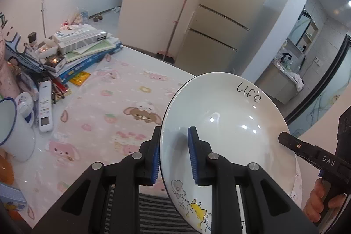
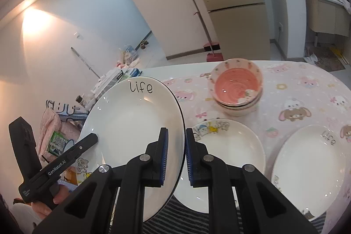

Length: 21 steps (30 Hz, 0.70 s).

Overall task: Organize plates and bowls
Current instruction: 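Lift the white plate with both tools and carry it toward the other plates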

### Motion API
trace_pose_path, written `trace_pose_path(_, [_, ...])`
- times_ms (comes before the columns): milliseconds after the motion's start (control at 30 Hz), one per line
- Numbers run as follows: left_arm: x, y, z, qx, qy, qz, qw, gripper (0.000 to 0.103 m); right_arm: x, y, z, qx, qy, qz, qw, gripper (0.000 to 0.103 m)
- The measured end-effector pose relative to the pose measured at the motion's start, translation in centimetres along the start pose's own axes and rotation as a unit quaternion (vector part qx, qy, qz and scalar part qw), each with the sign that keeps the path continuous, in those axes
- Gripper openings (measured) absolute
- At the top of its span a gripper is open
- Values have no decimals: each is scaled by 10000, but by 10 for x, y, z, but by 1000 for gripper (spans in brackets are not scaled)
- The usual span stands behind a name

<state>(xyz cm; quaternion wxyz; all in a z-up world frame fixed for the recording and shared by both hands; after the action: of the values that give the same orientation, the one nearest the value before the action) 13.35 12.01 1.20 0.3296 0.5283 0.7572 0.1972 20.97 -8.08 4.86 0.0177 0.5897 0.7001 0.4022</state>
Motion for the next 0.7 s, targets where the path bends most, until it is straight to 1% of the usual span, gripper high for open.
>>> trace_pose_path(133, [-27, -6, -1, -8, -87, 180, 9998, 20, -18, -4, -18, -140, -127, 51, 9998, 19])
trace_pose_path(233, [-41, -10, -1, 16, -200, 235, 9995, 20, -33, -9, -25, -132, -126, 167, 9997, 19])
trace_pose_path(333, [-50, -12, 3, 22, -169, 304, 9994, 20, -44, -15, -27, -107, -135, 220, 9996, 19])
trace_pose_path(467, [-57, -15, 11, 100, -180, 338, 9992, 20, -58, -20, -25, -122, -143, 370, 9991, 19])
trace_pose_path(567, [-59, -18, 20, 146, -377, 268, 9988, 20, -68, -23, -21, -250, -143, 509, 9983, 19])
trace_pose_path(633, [-57, -20, 28, 201, -441, 205, 9986, 19, -74, -27, -13, -194, -186, 559, 9981, 19])
trace_pose_path(700, [-55, -22, 37, 232, -404, 176, 9988, 19, -78, -31, -5, -133, -150, 592, 9980, 19])
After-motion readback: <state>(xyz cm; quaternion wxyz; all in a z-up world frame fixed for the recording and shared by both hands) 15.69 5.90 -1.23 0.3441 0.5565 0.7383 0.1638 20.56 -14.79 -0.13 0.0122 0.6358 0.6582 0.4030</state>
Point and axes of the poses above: each gripper's, at about its wrist camera, not at the fingertips, and z roughly the way its jaws point, x to its left, y to its top, the point moved 4 cm from there along z, roughly the way its jaws point, and after that the axes turned 3 degrees about y, right-handed, at the moved point
